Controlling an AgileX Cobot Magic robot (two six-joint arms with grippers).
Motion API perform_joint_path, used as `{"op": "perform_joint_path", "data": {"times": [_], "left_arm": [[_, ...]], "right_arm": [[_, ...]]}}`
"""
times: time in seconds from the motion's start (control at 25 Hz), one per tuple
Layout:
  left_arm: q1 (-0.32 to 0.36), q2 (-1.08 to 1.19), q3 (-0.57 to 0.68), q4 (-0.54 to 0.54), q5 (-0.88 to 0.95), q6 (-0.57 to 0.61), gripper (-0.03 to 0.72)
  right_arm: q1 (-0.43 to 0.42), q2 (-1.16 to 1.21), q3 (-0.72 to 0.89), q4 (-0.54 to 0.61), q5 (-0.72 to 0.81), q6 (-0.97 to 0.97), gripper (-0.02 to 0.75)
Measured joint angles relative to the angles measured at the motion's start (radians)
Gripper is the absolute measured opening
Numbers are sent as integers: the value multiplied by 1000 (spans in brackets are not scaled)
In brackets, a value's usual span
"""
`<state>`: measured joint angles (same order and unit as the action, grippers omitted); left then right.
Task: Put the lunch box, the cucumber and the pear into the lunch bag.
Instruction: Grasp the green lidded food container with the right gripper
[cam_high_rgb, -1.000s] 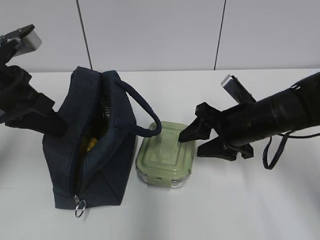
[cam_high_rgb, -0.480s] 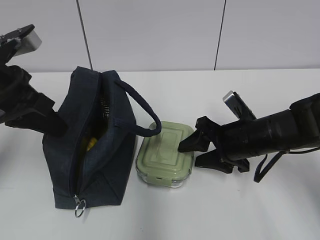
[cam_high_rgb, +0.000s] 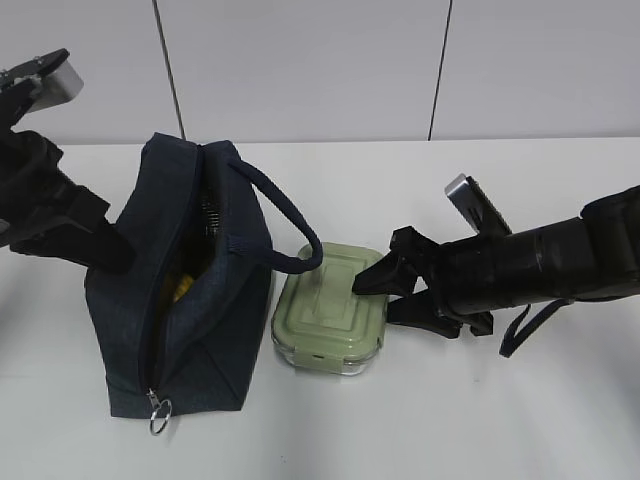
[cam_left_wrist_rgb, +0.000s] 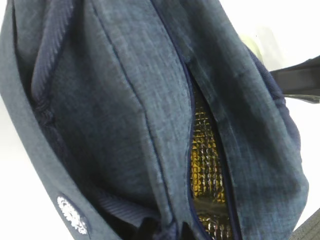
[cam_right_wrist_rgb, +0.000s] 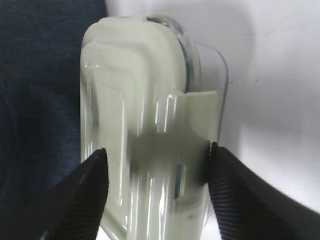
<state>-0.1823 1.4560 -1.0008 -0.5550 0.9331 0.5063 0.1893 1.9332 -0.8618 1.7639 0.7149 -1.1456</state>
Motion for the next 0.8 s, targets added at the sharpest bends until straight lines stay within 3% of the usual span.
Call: {"op": "perform_joint_path", "data": {"times": [0.8], "left_arm": [[0,0,0,0,-1,0,21]], "right_arm": [[0,66,0,29,59,-57,491]]}}
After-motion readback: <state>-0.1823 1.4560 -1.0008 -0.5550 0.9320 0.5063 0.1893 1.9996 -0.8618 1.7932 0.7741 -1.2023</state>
